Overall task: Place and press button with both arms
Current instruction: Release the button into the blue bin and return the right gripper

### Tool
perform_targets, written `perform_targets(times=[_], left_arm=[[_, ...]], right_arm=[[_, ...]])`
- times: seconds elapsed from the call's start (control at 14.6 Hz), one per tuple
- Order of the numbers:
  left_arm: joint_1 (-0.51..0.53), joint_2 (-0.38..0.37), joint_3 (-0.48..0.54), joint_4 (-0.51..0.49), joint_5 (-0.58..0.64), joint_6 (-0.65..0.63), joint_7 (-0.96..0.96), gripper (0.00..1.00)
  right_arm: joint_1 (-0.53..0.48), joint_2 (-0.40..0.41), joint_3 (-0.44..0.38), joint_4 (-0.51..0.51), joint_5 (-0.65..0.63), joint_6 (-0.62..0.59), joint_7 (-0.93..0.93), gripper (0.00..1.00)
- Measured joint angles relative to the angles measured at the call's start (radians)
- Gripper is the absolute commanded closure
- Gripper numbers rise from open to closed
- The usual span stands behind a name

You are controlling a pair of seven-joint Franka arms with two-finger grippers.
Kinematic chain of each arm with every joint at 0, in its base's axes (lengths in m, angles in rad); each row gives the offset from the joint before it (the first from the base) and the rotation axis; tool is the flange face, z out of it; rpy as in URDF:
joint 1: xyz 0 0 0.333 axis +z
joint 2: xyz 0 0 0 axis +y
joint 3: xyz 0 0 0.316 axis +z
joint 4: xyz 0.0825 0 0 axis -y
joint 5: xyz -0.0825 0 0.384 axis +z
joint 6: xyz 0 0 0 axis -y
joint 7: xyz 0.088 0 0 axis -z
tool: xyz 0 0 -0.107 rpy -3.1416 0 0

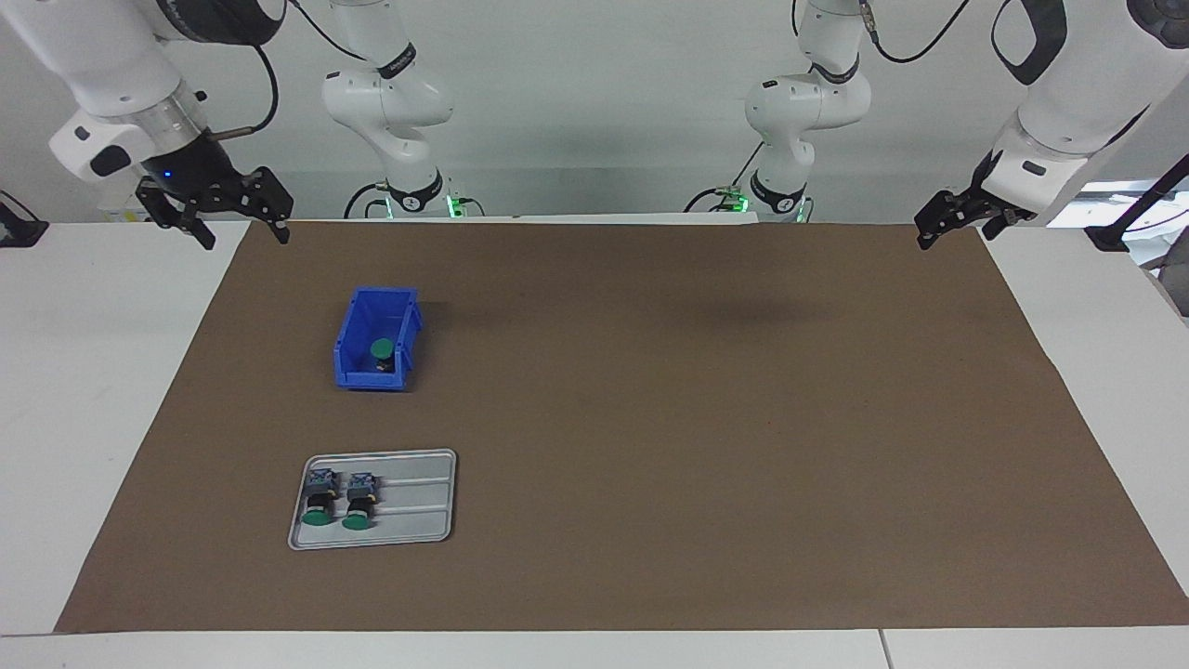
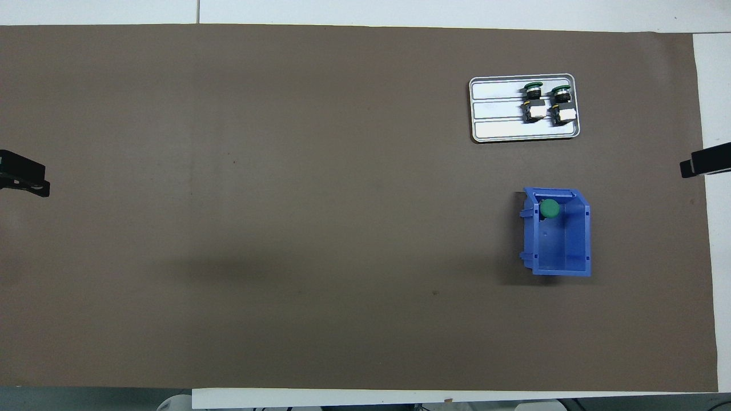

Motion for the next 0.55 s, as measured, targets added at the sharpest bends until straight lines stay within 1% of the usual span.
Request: perform_targets(times=[0.21, 0.34, 0.55], left_arm=[[-0.002, 0.0, -0.001, 0.0, 0.0, 0.0, 0.0, 0.0], [-0.003, 0.0, -0.005, 0.0, 0.0, 0.001, 0.0, 0.0], [-0.003, 0.0, -0.008, 0.0, 0.0, 0.012, 0.0, 0.0]], right_arm=[[-0.003, 0.041, 0.003, 0.053, -0.006, -0.026, 0.007, 0.0], [-0.019, 0.062, 0.014, 0.063, -0.006, -0.039, 0.008, 0.0], [-0.021, 0.07, 0.026, 0.07, -0.006, -0.048, 0.011, 0.0]])
